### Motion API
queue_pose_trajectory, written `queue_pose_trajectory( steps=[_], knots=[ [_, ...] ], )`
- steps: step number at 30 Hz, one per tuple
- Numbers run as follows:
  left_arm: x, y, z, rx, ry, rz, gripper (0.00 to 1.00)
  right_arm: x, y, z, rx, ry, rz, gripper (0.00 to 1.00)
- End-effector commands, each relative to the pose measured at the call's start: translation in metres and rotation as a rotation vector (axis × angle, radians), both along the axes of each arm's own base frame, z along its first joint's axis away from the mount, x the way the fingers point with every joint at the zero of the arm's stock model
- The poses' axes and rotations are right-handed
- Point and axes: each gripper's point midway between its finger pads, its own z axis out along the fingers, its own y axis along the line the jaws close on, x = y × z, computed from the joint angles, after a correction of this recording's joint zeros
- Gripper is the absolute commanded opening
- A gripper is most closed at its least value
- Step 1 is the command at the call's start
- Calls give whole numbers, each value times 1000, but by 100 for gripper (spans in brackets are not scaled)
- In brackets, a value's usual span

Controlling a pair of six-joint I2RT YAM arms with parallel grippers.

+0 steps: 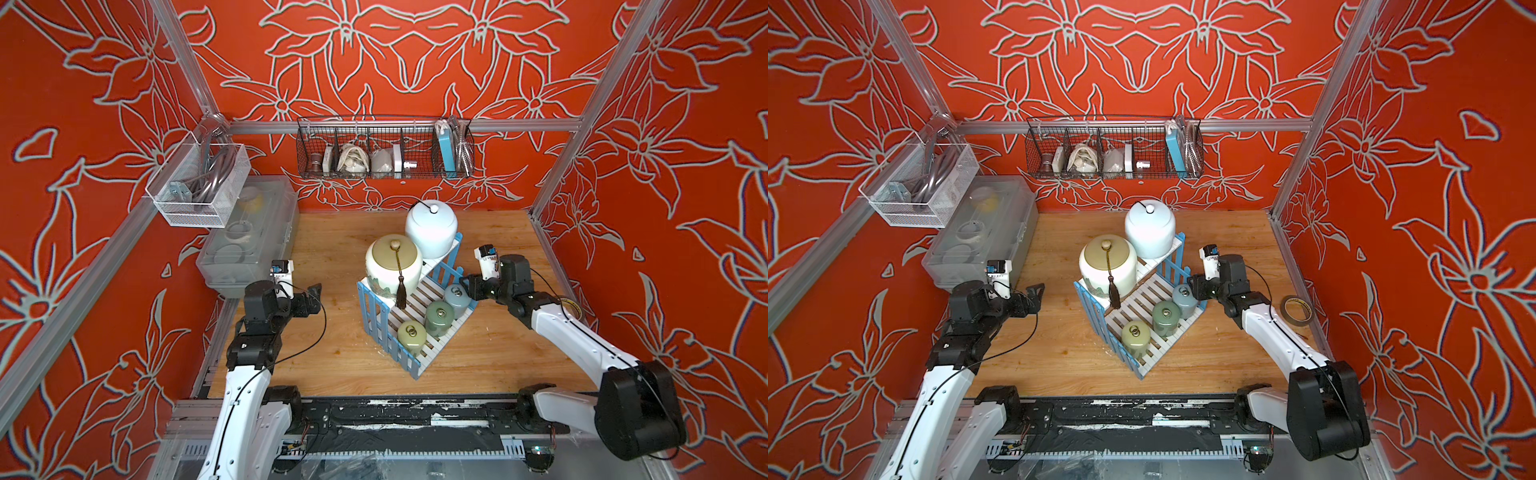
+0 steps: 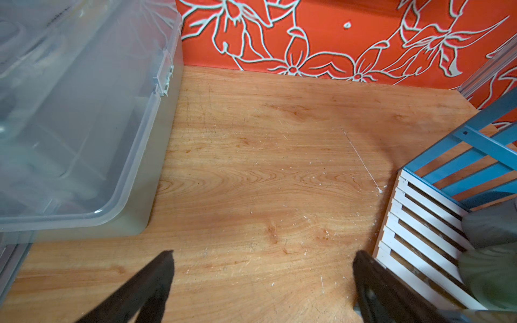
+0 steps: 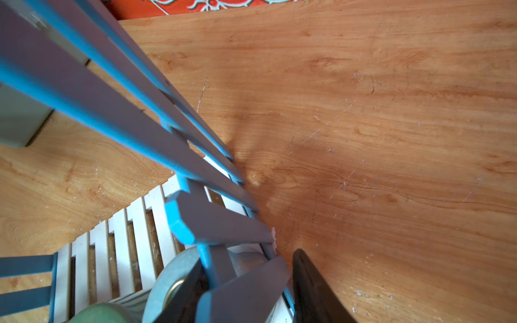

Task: Remove the tea canisters from the shelf
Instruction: Move the shelf to the center of the board.

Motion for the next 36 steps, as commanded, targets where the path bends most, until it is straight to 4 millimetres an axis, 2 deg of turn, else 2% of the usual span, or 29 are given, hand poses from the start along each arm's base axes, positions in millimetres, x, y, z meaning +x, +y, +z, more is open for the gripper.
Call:
queue_pose_trajectory(
  steps=[1,13,26,36],
  knots=[
    [0,-1,3,11,-30,-9,99,9,-16,14,-27,-66,-95,43],
    [2,6,6,12,-31,27,99,-1,-40,21,-82,-85,-204,27],
    [3,-1,6,3,-31,-4,99,-11,-49,28,39,-96,-333,3],
    [1,-4,5,-1,-30,-13,99,-9,-42,33,79,-104,-429,0]
  ],
)
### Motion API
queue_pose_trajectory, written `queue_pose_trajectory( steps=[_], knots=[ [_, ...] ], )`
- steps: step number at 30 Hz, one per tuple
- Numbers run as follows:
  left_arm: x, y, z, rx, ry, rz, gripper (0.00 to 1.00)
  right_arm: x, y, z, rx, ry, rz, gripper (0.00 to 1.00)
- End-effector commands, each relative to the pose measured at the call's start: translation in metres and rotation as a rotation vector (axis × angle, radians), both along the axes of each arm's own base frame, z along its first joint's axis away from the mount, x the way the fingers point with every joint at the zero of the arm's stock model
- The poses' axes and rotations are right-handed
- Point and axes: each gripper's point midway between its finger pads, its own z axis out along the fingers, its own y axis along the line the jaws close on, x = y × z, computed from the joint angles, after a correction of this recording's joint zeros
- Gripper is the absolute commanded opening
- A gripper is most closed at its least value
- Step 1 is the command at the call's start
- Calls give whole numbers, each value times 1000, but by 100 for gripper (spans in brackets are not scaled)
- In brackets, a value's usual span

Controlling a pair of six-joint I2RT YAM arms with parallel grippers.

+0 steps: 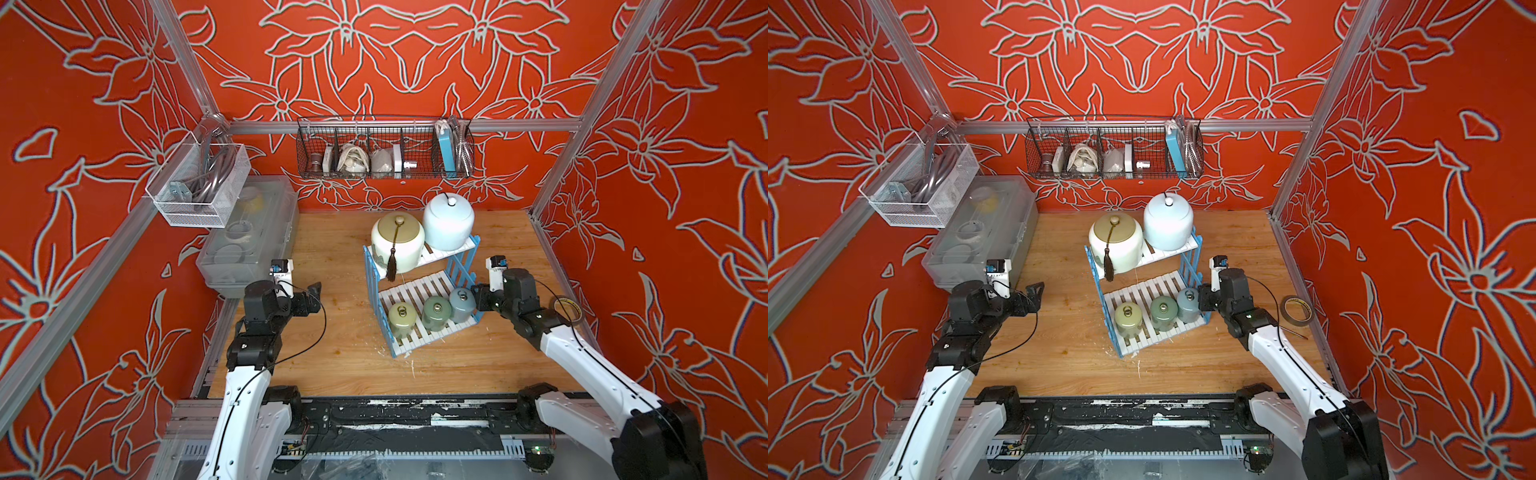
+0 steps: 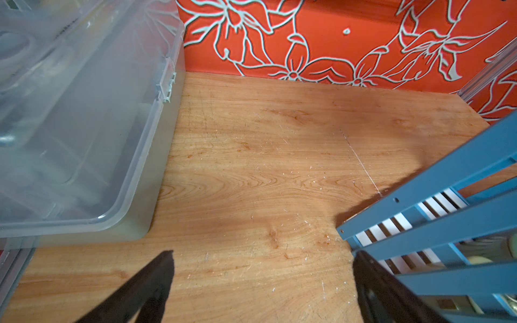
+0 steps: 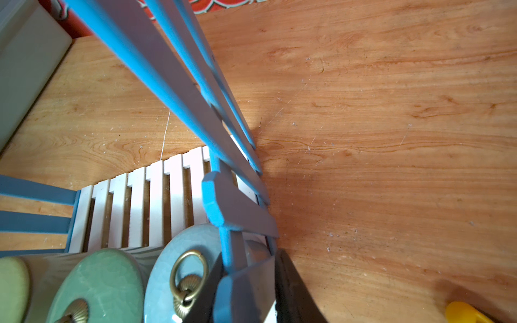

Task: Remove the tea canisters from the shelf
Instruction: Move the shelf to the center of the board.

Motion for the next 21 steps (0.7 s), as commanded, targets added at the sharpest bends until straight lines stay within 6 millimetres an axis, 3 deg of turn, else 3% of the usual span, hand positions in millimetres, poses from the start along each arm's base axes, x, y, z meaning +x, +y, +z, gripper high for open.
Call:
queue_pose_trajectory(
  steps=[1,15,21],
  knots=[
    [-1,-4,2,-4,-17,-22,98,24,-18,32,79,-121,-231,0],
    [-3,-7,5,1,-28,-32,99,54,-4,37,99,-128,-358,0],
    [-3,-6,6,2,-29,-28,99,72,14,38,110,-119,-319,0]
  ],
)
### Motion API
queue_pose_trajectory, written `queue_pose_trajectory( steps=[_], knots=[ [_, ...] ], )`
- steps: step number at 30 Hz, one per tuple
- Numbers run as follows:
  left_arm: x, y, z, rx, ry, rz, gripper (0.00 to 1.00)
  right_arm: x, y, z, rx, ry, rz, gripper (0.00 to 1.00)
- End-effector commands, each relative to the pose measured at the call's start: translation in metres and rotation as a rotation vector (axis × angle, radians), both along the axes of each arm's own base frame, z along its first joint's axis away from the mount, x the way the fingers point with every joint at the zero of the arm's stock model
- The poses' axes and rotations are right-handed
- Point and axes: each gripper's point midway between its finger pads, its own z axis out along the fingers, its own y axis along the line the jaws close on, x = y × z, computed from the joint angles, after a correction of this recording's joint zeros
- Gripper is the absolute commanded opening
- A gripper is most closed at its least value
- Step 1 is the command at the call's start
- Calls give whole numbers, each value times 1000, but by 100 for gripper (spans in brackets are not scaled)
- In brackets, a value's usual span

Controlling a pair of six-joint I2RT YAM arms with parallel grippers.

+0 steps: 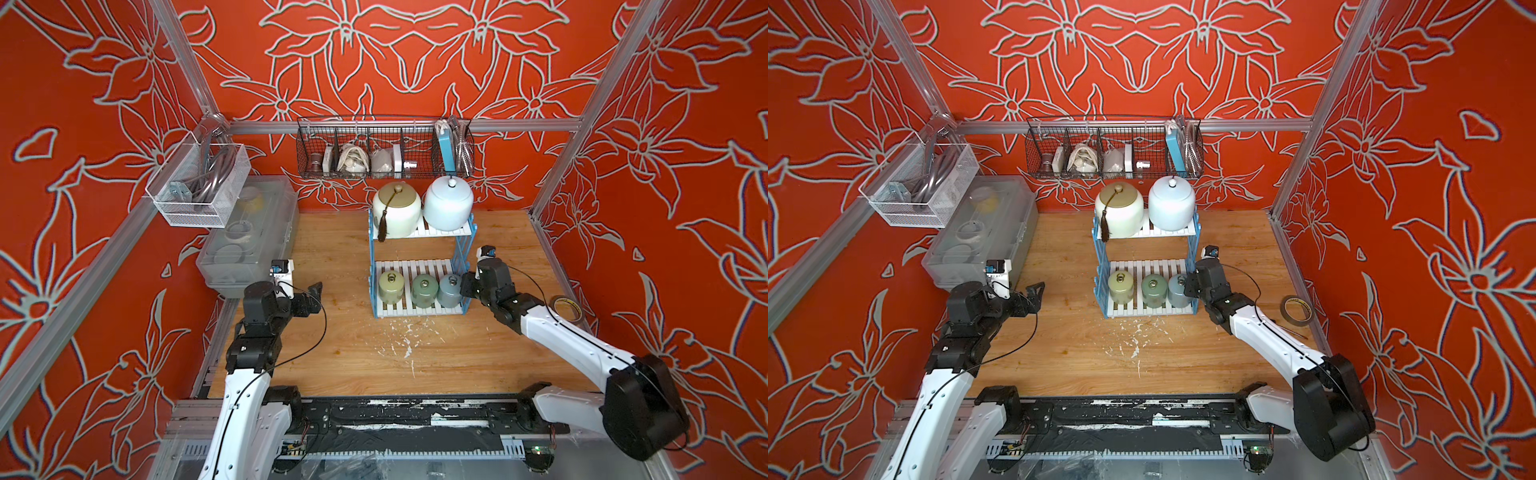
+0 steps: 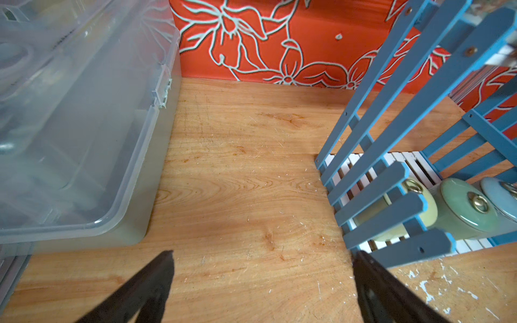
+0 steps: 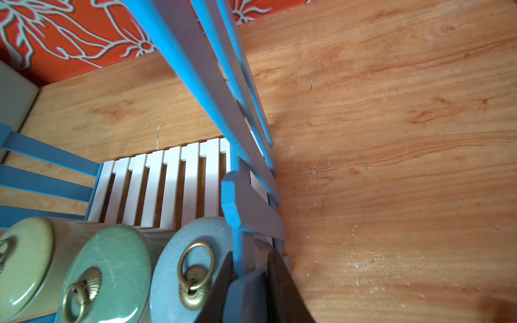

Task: Remove the tea canisters from the shelf
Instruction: Move the shelf to the center of the board.

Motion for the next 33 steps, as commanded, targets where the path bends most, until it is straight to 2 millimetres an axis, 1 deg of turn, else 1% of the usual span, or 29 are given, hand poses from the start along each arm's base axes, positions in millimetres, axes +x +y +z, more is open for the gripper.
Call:
queue_pose_trajectory(
  steps=[1,5,9,12,14,18,21,23,26,33],
  knots=[
    [-1,-3,1,6,-12,-17,98,31,-6,37,89,-128,-143,0],
    [0,-3,3,4,-20,-18,99,45,3,41,84,-132,-125,0],
    [-1,-4,1,11,-14,-21,99,53,8,43,100,-136,-140,0],
    [-1,-5,3,6,-24,-28,99,60,17,43,100,-136,-125,0],
    [-1,-5,1,4,-12,-25,99,65,22,44,90,-133,-110,0],
    [-3,-8,3,6,-23,-40,99,75,26,49,49,-164,-82,0],
    [-2,-7,5,1,-19,-35,99,79,27,56,10,-165,-71,0],
    [-4,-8,12,1,-26,-34,99,82,25,59,-5,-183,-72,0],
    [-6,-13,22,-9,-41,-63,99,88,28,62,-37,-187,-46,0],
    [-8,-19,21,-13,-35,-93,99,96,32,69,-87,-203,25,0]
  ],
)
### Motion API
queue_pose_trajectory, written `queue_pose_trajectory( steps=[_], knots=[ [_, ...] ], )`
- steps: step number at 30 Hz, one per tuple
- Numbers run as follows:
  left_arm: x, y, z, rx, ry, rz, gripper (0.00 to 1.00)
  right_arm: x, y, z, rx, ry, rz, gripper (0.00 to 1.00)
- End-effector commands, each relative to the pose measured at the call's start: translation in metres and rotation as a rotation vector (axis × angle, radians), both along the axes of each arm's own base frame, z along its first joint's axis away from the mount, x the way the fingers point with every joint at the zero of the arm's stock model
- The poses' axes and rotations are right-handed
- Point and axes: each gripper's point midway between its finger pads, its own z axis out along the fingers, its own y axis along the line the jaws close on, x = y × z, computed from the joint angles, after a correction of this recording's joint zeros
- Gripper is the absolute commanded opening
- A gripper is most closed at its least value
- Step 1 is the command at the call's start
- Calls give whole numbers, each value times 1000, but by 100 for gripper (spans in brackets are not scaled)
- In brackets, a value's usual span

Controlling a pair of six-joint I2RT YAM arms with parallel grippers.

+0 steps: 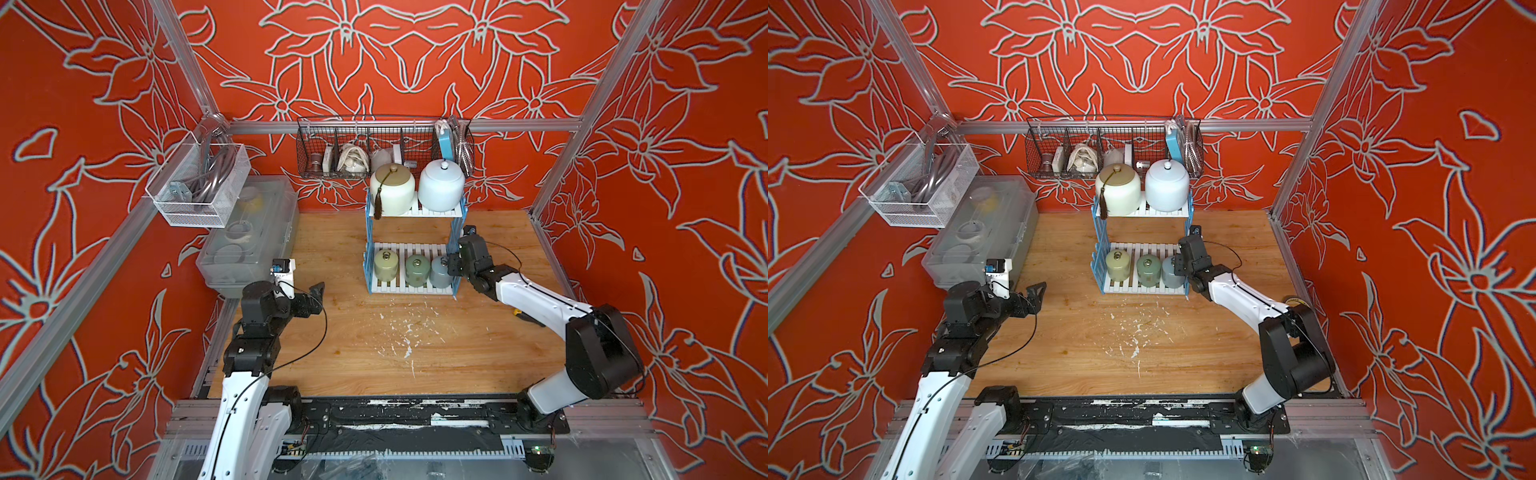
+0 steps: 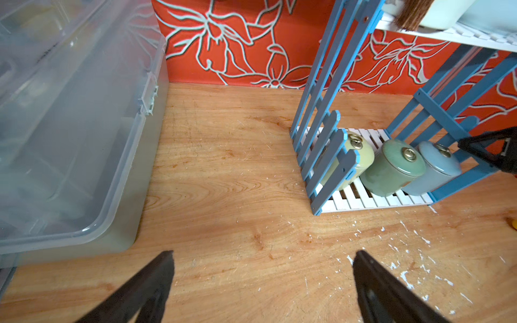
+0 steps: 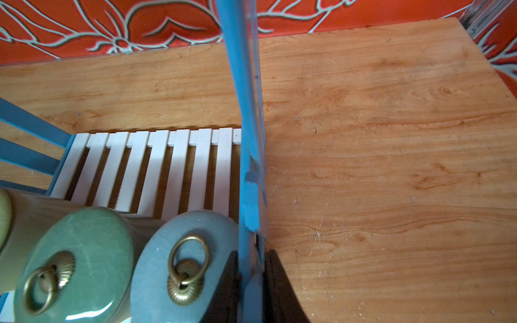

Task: Remove the tea canisters from the shelf
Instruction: Move the shelf to the center of the board, then pick up the tea canister from the shelf.

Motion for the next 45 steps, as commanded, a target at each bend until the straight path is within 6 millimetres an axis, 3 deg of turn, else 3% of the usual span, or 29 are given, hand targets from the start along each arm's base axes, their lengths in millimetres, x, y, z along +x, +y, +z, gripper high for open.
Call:
queue_pose_trajectory(
  steps=[1,9,11,13,16,25,32,40,42,45],
  knots=[
    [-2,-6,7,1,-16,-37,99,32,11,66,75,-199,16,0],
    [-3,-14,8,-15,-12,-76,99,30,-4,75,57,-208,15,1],
    [-7,-22,13,-35,-14,-116,99,28,-7,81,59,-222,15,13],
    [-14,-33,26,-63,-21,-175,99,25,-5,89,61,-234,37,34],
    [-22,-46,41,-67,-40,-265,99,14,-6,101,69,-240,54,49],
    [-30,-61,50,-80,-83,-354,99,-29,-21,142,43,-302,107,68],
    [-37,-76,50,-119,-116,-443,99,-48,-22,178,-69,-322,209,81],
    [-37,-87,58,-167,-189,-493,99,-50,-12,219,-94,-360,291,93],
    [-36,-90,61,-154,-223,-508,99,-46,-6,231,-94,-379,320,99],
    [-27,-86,64,-134,-263,-471,99,-37,0,246,-100,-378,335,99]
  ],
)
